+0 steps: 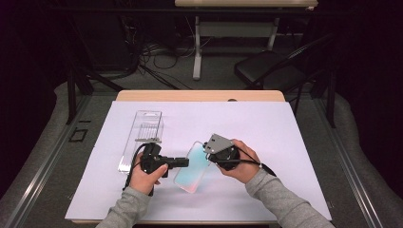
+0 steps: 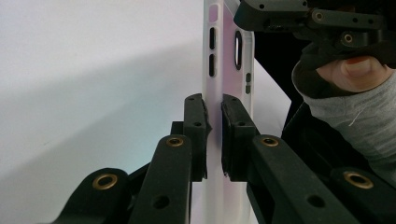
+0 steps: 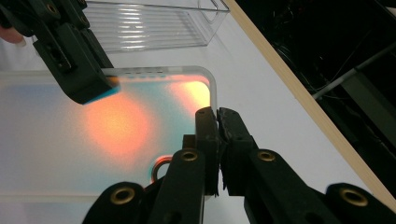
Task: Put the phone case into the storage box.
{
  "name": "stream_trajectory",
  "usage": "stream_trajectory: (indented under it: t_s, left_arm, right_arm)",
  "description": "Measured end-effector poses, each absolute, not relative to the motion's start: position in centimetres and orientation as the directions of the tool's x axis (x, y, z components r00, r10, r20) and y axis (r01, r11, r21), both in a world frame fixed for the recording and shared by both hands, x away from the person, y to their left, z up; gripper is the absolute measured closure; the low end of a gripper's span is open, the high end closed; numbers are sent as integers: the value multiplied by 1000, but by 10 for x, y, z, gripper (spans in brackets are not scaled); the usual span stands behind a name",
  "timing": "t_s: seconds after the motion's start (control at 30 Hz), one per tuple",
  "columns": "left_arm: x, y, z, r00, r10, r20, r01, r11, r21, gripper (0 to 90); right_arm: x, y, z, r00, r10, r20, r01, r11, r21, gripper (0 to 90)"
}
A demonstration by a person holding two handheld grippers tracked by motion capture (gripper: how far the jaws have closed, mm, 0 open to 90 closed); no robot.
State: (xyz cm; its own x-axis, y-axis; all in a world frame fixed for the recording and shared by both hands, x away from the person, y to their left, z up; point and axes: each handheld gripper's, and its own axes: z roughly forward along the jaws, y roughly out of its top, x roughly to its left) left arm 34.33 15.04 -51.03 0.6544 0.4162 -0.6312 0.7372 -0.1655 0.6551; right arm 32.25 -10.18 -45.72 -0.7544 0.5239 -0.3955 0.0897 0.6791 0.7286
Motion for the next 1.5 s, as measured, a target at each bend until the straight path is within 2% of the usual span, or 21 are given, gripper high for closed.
stream_trajectory:
  t_s: [0.47, 0.67, 1.03, 1.2, 1.5]
  left_arm:
    - [343, 151, -511, 654, 416, -632, 738, -166, 654, 827]
    - [344, 151, -511, 652, 420, -632, 739, -162, 654, 827]
    - [343, 154, -509, 656, 427, -622, 729, -145, 669, 827]
    - [342, 157, -507, 659, 436, -613, 720, -127, 683, 826]
    - [340, 165, -502, 666, 452, -593, 695, -86, 714, 827]
  right_arm:
    - [324, -103, -457, -761, 525, -381, 95, 671, 735, 866]
    - [324, -102, -457, -768, 525, -366, 100, 664, 741, 819]
    - [321, -103, -453, -773, 540, -333, 103, 625, 774, 697]
    - [319, -104, -450, -774, 554, -307, 112, 597, 794, 610]
    - [319, -107, -447, -776, 598, -200, 169, 502, 848, 428]
